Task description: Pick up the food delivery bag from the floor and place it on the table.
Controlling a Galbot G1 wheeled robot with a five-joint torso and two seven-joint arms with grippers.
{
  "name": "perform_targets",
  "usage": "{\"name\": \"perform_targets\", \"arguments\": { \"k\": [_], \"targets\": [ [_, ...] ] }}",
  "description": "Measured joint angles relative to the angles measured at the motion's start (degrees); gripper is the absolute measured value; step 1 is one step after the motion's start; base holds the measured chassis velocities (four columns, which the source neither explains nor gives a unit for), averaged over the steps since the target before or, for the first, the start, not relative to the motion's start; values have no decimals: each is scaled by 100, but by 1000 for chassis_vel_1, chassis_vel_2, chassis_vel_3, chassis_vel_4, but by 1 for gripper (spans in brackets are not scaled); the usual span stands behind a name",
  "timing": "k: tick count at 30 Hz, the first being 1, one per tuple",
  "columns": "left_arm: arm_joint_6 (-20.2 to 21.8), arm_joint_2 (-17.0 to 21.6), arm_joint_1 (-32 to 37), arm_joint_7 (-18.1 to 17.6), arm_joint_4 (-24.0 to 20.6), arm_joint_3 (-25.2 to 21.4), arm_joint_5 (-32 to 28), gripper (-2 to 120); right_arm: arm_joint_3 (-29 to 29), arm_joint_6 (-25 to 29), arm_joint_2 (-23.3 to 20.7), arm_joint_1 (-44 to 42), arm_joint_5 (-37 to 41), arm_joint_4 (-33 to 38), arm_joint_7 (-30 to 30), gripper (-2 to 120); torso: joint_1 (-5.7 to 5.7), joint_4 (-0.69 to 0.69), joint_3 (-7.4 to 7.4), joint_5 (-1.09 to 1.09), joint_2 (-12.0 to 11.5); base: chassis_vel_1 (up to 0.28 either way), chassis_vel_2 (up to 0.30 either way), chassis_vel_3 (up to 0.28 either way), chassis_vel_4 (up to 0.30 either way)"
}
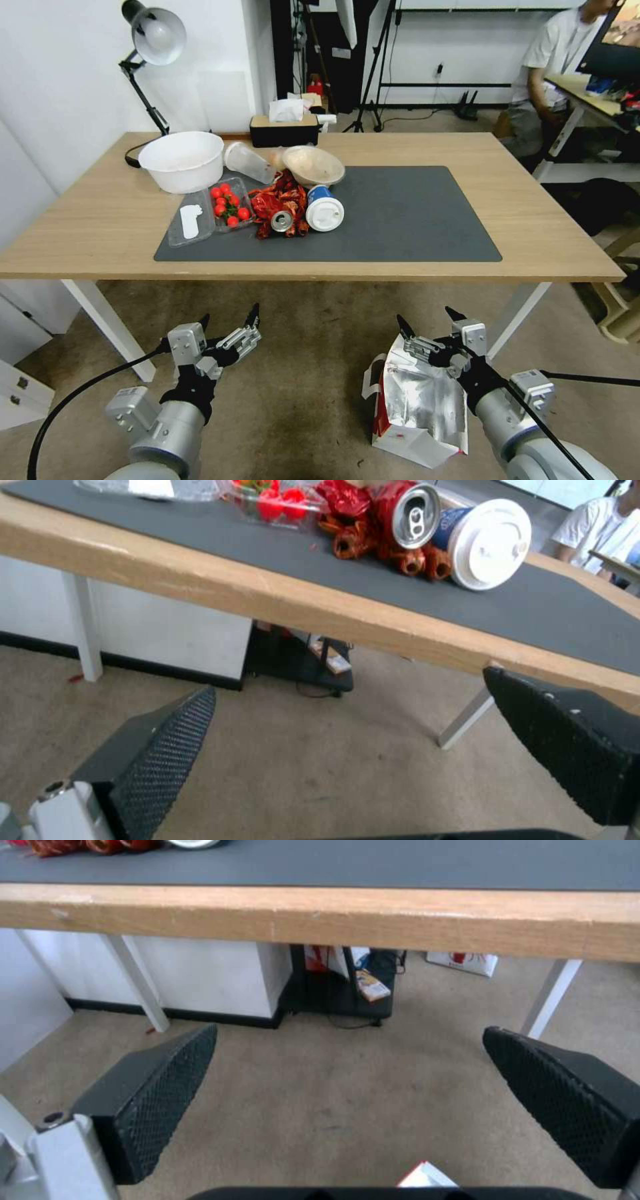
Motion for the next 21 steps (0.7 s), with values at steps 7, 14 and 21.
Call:
{"name": "perform_targets", "arguments": {
  "k": [7,14,21],
  "targets": [
    [-4,-1,-8,2,10,2,7,100,2,19,5,-1,35,-14,16,100,-86,0,-129,0,-214,0,0,0,0],
    [-22,-3,-18,15,36,2,37,100,-2,37,24,-7,30,-45,16,100,-164,0,-234,-1,-396,0,0,0,0],
    [-29,-2,-12,45,54,7,77,100,-1,52,29,-18,27,-66,11,100,-234,0,-322,0,-555,0,0,0,0]
  ]
}}
